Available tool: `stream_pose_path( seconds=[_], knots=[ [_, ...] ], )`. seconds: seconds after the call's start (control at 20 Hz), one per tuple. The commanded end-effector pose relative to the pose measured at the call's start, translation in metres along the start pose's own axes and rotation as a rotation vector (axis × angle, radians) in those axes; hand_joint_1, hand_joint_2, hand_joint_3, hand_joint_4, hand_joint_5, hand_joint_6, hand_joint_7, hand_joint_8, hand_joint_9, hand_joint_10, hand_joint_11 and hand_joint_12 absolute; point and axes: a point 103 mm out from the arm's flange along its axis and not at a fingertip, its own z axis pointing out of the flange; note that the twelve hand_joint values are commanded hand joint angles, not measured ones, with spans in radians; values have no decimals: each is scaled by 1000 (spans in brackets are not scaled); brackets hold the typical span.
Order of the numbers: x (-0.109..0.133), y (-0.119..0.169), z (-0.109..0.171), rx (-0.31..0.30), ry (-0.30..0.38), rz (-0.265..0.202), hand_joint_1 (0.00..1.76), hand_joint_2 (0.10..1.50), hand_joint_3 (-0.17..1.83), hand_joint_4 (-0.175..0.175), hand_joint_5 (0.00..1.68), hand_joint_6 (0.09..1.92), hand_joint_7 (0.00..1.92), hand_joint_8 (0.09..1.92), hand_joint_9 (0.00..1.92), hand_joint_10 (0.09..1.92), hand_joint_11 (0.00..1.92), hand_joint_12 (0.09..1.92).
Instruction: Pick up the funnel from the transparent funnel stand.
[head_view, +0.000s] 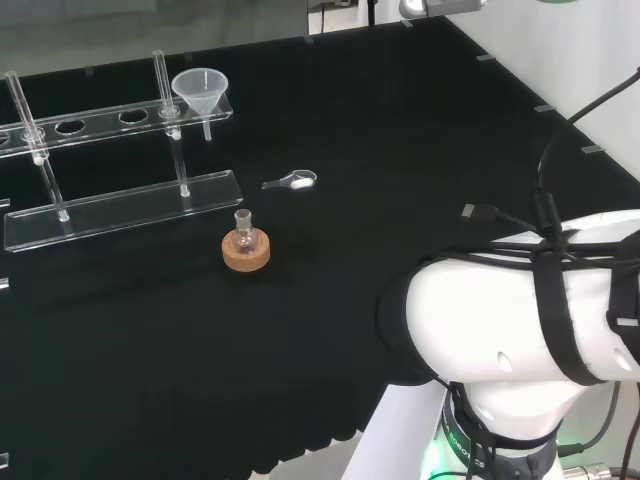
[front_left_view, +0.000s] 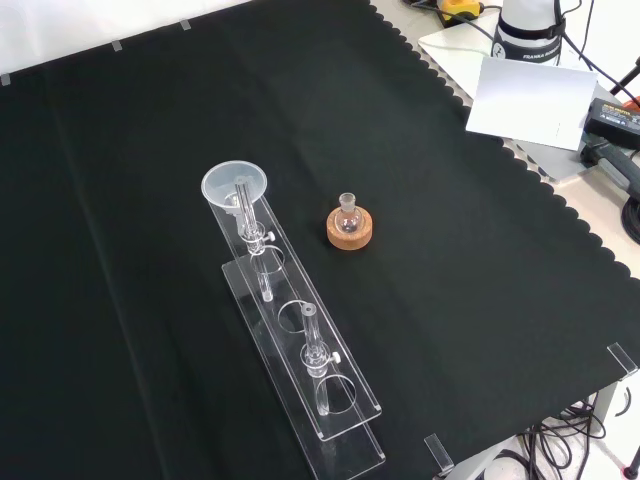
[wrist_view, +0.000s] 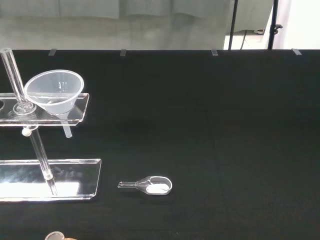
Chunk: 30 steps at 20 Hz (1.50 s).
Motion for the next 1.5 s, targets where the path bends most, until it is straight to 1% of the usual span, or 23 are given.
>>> stream_pose_path(
  seconds=[0.05,0.15,0.35,0.7,0.9,1.0,1.15,1.35,1.5],
  knots=[
    [2,-1,-1,-6,-16,1,0,1045,620,51,56,146,0,308,78,603,60,1281],
    [4,-2,-1,-7,-20,3,0,1079,555,51,76,88,0,284,72,601,36,1321],
    [8,-3,-3,-6,-20,8,0,1103,504,51,95,87,0,271,70,600,24,1339],
    [1,-1,3,-8,-5,38,0,1107,493,51,100,87,0,269,71,600,22,1341],
    [-7,11,12,13,-6,50,0,1108,489,50,104,87,0,272,76,602,22,1341],
    [-10,24,16,21,-5,48,0,1108,487,49,107,87,2,275,79,603,22,1341],
    [-12,50,24,29,4,31,0,1109,484,48,111,87,5,281,85,605,21,1342],
    [-13,93,41,55,17,0,0,1108,478,46,120,87,13,292,91,607,22,1343],
    [-9,123,55,81,14,-30,0,1107,472,45,124,87,19,300,95,608,22,1344]
  ],
)
